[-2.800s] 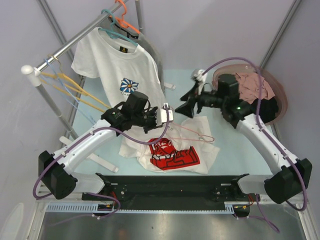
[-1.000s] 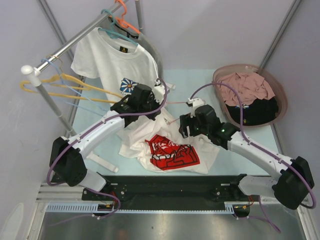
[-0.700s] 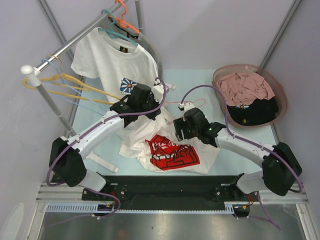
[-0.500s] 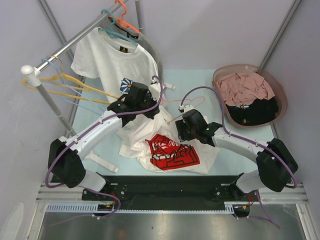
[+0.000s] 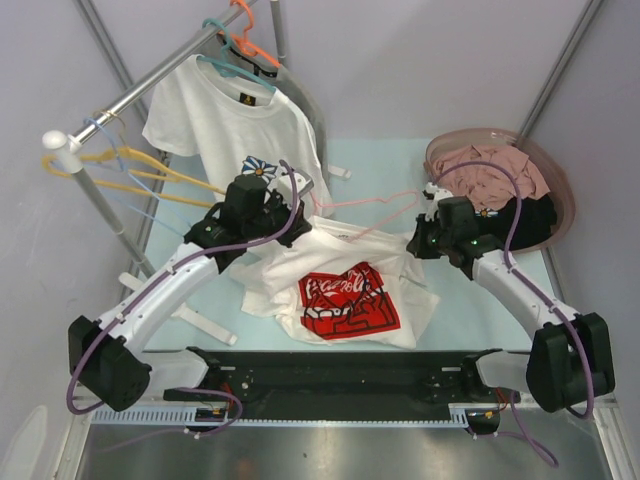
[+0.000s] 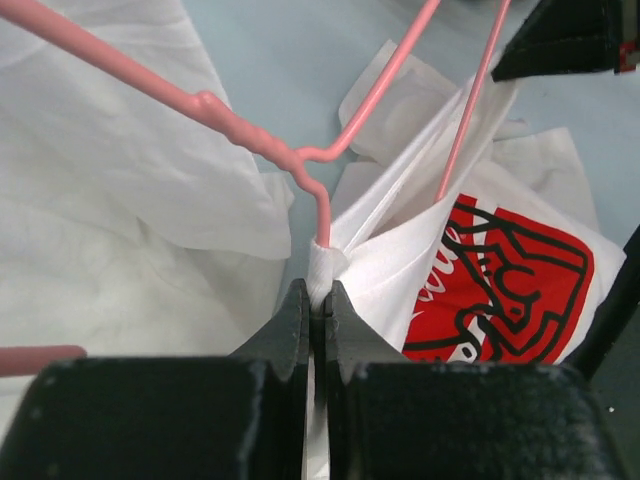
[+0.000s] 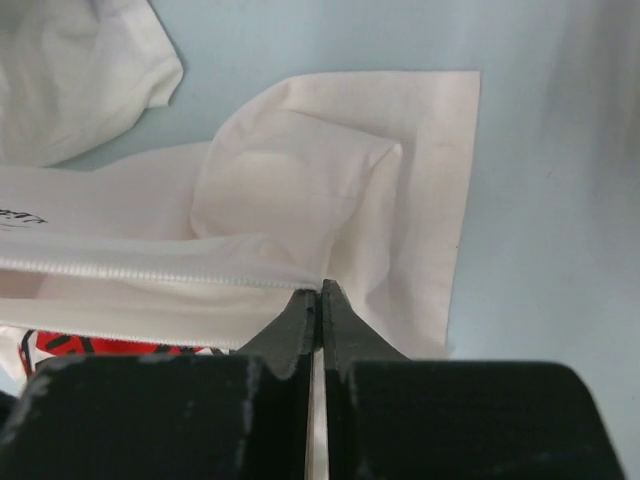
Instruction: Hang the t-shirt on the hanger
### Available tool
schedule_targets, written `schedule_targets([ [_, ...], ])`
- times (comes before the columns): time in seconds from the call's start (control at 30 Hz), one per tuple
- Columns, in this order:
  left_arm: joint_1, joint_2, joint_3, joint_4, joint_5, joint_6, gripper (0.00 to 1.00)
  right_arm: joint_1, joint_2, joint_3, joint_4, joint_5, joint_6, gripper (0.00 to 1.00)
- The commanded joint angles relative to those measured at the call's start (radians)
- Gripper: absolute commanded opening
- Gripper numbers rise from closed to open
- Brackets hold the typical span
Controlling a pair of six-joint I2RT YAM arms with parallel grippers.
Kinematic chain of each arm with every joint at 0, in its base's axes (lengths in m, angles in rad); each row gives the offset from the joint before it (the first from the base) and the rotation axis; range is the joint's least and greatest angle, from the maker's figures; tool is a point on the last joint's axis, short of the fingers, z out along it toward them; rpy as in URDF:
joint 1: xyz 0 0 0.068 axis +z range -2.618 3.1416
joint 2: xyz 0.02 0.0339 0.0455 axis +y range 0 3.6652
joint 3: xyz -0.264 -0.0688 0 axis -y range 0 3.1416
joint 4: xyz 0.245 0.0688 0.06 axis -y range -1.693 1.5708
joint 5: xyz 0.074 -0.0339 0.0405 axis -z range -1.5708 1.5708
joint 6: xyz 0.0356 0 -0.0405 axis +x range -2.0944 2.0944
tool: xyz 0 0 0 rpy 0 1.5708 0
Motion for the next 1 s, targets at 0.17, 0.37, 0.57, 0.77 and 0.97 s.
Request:
schedule_targets([
  [0.17, 0.032, -0.142, -0.112, 0.038, -0.013, 0.35, 0.0, -0.274, -0.015, 0.003, 0.001, -0.272, -0.106, 0.0],
  [0.37, -0.006, -0.156, -0.165, 0.024, -0.097, 0.522, 0.0, -0.287, -0.075, 0.025, 0.024, -0.304, -0.074, 0.0],
  [0.57, -0.06, -0.111, -0.197, 0.032, -0.245, 0.622, 0.0, -0.301, -0.109, 0.064, 0.003, -0.332, -0.062, 0.0],
  [0.77, -0.123, -0.03, -0.176, 0.032, -0.398, 0.651, 0.0, -0.302, -0.17, 0.089, -0.041, -0.315, -0.077, 0.0],
  [0.97, -0.235, 0.033, -0.095, 0.009, -0.464, 0.659, 0.0, -0.247, -0.222, 0.12, -0.055, -0.3, -0.102, 0.0],
])
